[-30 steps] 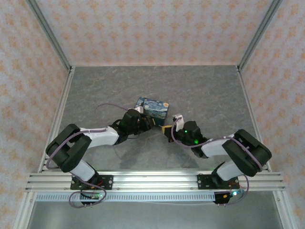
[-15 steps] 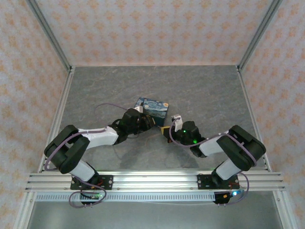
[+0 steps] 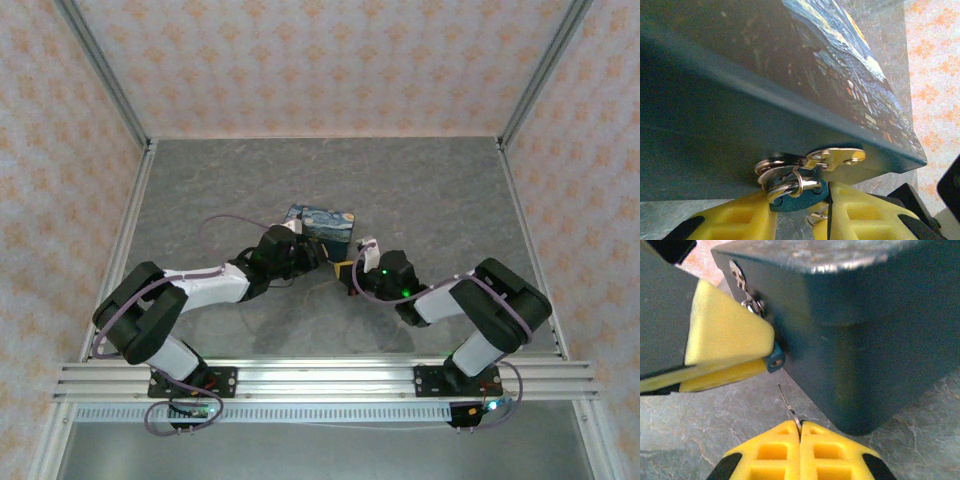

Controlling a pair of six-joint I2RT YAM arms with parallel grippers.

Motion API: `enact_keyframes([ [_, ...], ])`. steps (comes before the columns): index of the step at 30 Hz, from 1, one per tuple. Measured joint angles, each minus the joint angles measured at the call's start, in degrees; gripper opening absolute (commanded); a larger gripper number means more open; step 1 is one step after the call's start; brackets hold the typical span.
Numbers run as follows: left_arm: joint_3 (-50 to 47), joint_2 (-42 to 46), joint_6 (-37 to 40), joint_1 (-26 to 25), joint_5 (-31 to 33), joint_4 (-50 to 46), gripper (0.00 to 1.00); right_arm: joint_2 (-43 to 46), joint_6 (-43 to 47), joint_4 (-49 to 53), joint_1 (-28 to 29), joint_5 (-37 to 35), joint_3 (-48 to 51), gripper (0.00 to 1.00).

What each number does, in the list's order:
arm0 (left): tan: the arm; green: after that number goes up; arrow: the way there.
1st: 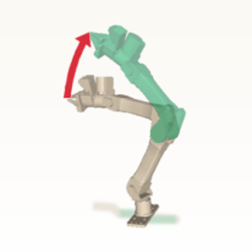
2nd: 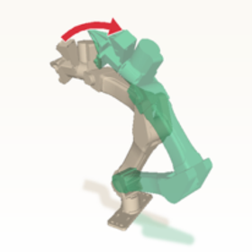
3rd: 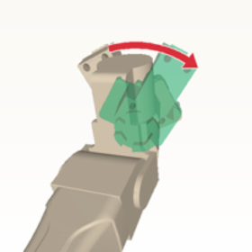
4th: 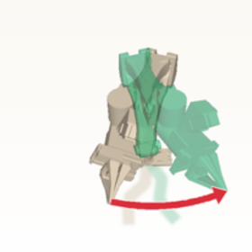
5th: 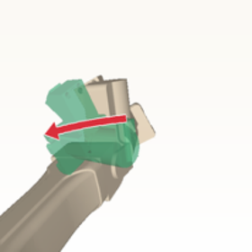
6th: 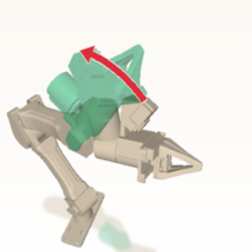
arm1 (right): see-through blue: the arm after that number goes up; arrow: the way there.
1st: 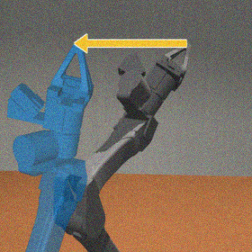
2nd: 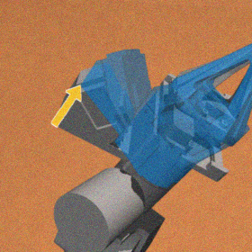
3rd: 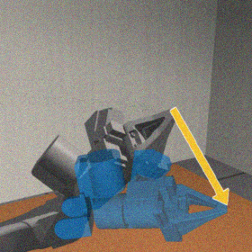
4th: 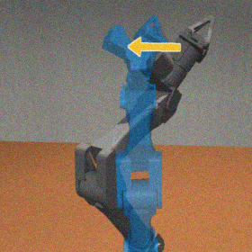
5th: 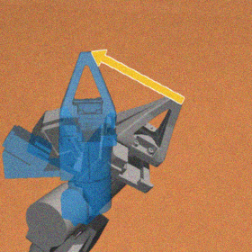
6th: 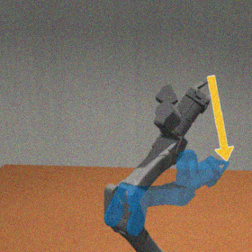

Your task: Unlock the padlock with the key

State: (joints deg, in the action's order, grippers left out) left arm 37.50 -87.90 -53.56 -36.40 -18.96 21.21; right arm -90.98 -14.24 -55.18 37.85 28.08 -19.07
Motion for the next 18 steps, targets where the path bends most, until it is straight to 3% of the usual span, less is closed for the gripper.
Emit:
enact_keyframes([
  [18, 0.09, 0.0, 0.04, 0.0, 0.15, -0.5, 0.3, -1.51, -1.57, -1.49, 0.0, -0.02, -1.31, 0.0],
])
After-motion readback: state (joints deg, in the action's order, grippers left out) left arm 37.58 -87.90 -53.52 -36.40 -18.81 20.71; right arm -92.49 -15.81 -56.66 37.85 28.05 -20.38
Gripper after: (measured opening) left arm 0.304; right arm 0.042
